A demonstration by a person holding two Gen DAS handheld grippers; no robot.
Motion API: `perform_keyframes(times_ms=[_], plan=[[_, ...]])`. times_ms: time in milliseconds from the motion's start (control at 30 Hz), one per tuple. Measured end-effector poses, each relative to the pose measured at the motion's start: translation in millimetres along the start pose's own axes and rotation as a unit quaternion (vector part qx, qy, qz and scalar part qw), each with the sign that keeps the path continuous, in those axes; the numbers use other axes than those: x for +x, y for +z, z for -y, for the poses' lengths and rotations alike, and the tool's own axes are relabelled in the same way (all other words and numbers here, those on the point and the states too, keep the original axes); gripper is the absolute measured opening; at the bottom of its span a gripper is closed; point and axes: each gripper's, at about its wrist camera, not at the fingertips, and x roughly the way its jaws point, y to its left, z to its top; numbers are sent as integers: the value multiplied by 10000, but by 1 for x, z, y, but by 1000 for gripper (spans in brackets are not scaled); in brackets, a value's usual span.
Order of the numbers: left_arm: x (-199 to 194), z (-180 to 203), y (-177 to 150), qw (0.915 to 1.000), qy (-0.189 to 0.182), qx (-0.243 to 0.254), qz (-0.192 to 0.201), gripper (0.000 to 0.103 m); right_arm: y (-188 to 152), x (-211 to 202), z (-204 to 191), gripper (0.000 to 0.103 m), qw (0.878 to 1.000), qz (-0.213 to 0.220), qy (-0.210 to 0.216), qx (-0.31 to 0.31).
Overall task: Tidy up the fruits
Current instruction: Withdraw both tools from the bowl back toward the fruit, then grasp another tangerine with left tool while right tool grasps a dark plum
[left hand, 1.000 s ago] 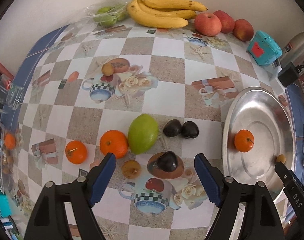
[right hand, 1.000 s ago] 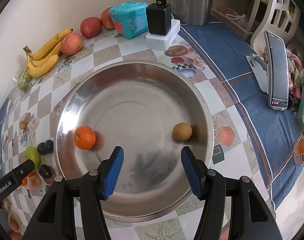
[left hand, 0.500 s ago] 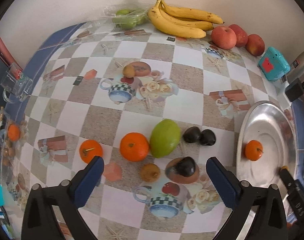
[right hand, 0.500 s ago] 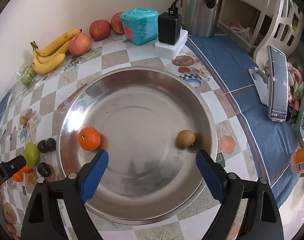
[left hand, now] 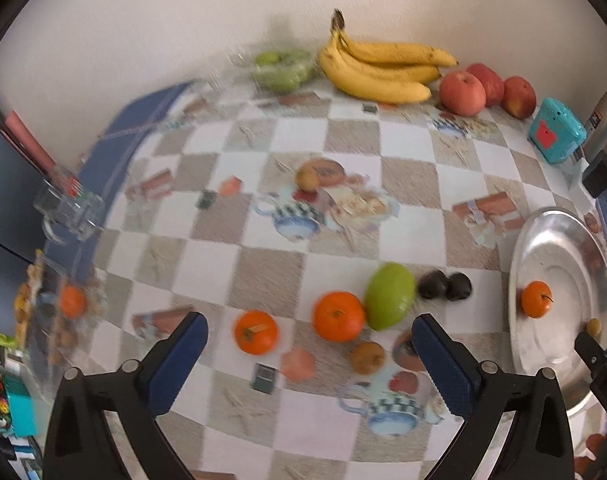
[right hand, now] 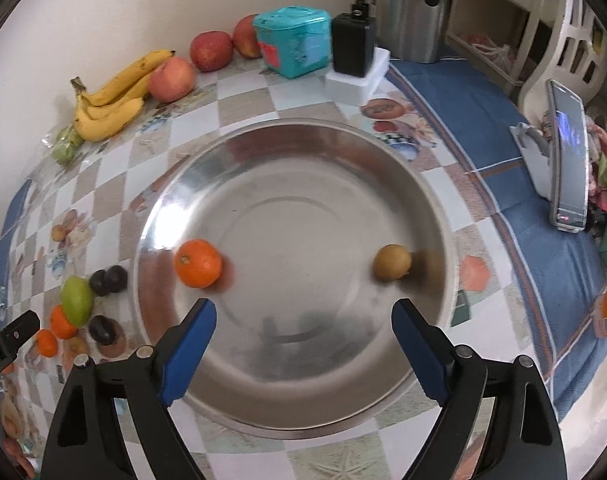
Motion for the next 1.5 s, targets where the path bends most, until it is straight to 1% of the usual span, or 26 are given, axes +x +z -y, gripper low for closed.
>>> perform_keyframes(times_ms=[100, 167, 267, 333, 367, 433, 500, 700, 867, 1000, 1100, 1200, 1267, 1333, 1400, 1500], plan=[[-5, -11, 5, 9999, 39, -7, 125, 103, -2, -2, -9, 90, 9999, 8, -13, -111], [-7, -19, 7, 9999, 19, -41, 153, 103, -3, -2, -14, 90, 9999, -30, 81, -124], [-10, -27, 9, 9993, 262, -2, 271, 103, -6, 2, -23, 90, 9994, -155, 307, -90], [-10, -36, 9, 9986, 402, 25, 334, 103, -9, 3, -30, 90, 9992, -211, 319, -132], [-8, -40, 10, 9987, 390, 0, 320, 103, -10, 3, -33, 90, 9992, -216, 297, -168], [-2, -53, 11, 9992, 283, -201, 206, 103, -12, 3, -43, 90, 9990, -203, 255, -294], [5, -70, 11, 9985, 272, -471, 77, 103, -14, 2, -53, 90, 9985, -206, 297, -420], [20, -110, 7, 9931, 251, -1137, -164, 103, -23, 4, -88, 90, 9941, -352, 673, -780], [25, -128, 5, 9891, 260, -1429, -247, 103, -29, 2, -117, 90, 9894, -395, 959, -1018], [25, -132, 5, 9881, 257, -1496, -248, 103, -34, 2, -141, 90, 9851, -390, 1128, -1238], [27, -132, 5, 9882, 210, -1491, -275, 103, -37, 2, -151, 90, 9836, -391, 1190, -1299], [34, -129, 3, 9878, 49, -1507, -383, 103, -39, 4, -158, 90, 9819, -464, 1357, -1238], [43, -125, 1, 9867, -158, -1515, -562, 103, -41, 6, -161, 90, 9816, -502, 1344, -1260], [50, -120, -1, 9860, -278, -1482, -708, 103, -43, 9, -166, 90, 9816, -525, 1267, -1329], [60, -112, -4, 9854, -336, -1415, -883, 103, -43, 12, -168, 90, 9818, -552, 1219, -1344], [69, -105, -8, 9845, -355, -1367, -1044, 103, -42, 21, -168, 90, 9828, -595, 1177, -1294]])
